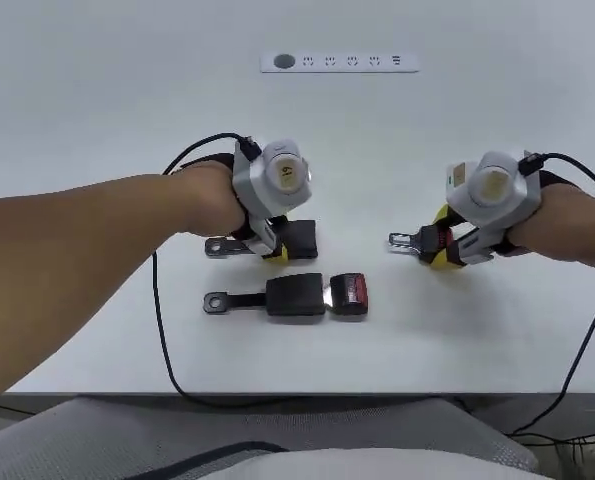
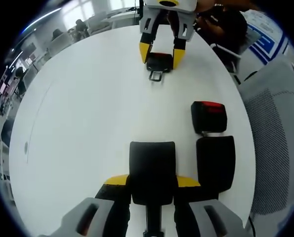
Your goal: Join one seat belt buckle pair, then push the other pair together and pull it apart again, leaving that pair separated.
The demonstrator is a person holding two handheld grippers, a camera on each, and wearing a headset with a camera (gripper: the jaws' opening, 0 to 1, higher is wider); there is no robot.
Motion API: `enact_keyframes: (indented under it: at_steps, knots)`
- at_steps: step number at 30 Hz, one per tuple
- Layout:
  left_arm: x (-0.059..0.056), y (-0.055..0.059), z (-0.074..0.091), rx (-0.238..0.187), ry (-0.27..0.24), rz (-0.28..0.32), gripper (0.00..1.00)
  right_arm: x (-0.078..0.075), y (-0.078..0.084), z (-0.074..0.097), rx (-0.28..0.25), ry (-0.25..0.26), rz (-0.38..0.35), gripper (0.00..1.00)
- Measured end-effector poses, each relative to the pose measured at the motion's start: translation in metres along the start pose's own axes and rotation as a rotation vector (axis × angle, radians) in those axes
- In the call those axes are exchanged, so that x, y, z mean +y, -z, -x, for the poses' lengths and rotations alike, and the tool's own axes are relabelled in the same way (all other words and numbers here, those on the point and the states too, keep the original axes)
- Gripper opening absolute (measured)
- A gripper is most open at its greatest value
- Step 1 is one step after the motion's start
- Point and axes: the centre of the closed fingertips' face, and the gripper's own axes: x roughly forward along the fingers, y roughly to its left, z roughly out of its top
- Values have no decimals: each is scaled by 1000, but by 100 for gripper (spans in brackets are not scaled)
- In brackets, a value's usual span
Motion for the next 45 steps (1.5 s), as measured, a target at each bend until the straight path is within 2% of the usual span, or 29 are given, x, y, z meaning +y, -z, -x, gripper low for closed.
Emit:
enact_keyframes:
  at_steps: [7, 11, 13, 14, 15, 16, 18, 20, 23, 25, 26, 28, 31, 32, 34, 36, 40, 42, 43, 45]
  knots:
    - [0, 0, 2, 5, -25, 9, 34, -1, 2, 1, -4, 50, -46, 39]
    - [2, 0, 3, 1, -50, 14, 36, 0, -2, 8, -10, 96, -78, 45]
    - [5, 0, 5, -10, -98, 12, 38, 0, -5, 14, -42, 122, -111, 46]
    - [6, 2, 7, 5, -126, -13, 38, 1, -2, 17, -58, 133, -135, 48]
    - [3, 3, 9, 7, -133, -17, 39, 1, -2, 17, -65, 136, -143, 50]
    - [0, 4, 11, -2, -137, -13, 40, 5, -5, 19, -93, 143, -171, 51]
    - [3, 5, 17, -39, -171, 33, 44, 13, -11, 22, -132, 142, -204, 53]
    - [2, 3, 29, -92, -206, 59, 48, 22, -14, 27, -152, 150, -217, 57]
    - [-8, 4, 47, -161, -246, 151, 49, 36, -18, 29, -183, 144, -231, 60]
    - [-14, 6, 52, -191, -260, 176, 49, 43, -21, 32, -197, 146, -241, 62]
    - [-21, 9, 56, -203, -263, 187, 50, 46, -23, 33, -204, 145, -242, 62]
    - [-35, 8, 62, -238, -269, 215, 54, 52, -26, 37, -224, 149, -252, 63]
    - [-51, 6, 68, -265, -266, 242, 59, 57, -27, 43, -246, 158, -268, 64]
    - [-59, 5, 72, -290, -267, 259, 61, 58, -26, 44, -251, 164, -276, 65]
    - [-68, 10, 76, -322, -257, 298, 62, 62, -26, 47, -263, 165, -294, 65]
    - [-75, 13, 82, -343, -260, 322, 62, 65, -24, 50, -271, 172, -306, 66]
    - [-86, 28, 93, -381, -261, 361, 67, 72, -19, 56, -288, 183, -333, 68]
    - [-90, 31, 101, -412, -263, 383, 70, 75, -17, 59, -295, 193, -345, 70]
    - [-91, 33, 104, -451, -250, 413, 71, 76, -16, 60, -299, 195, -354, 70]
    - [-93, 37, 107, -481, -241, 444, 74, 78, -11, 60, -300, 196, -377, 71]
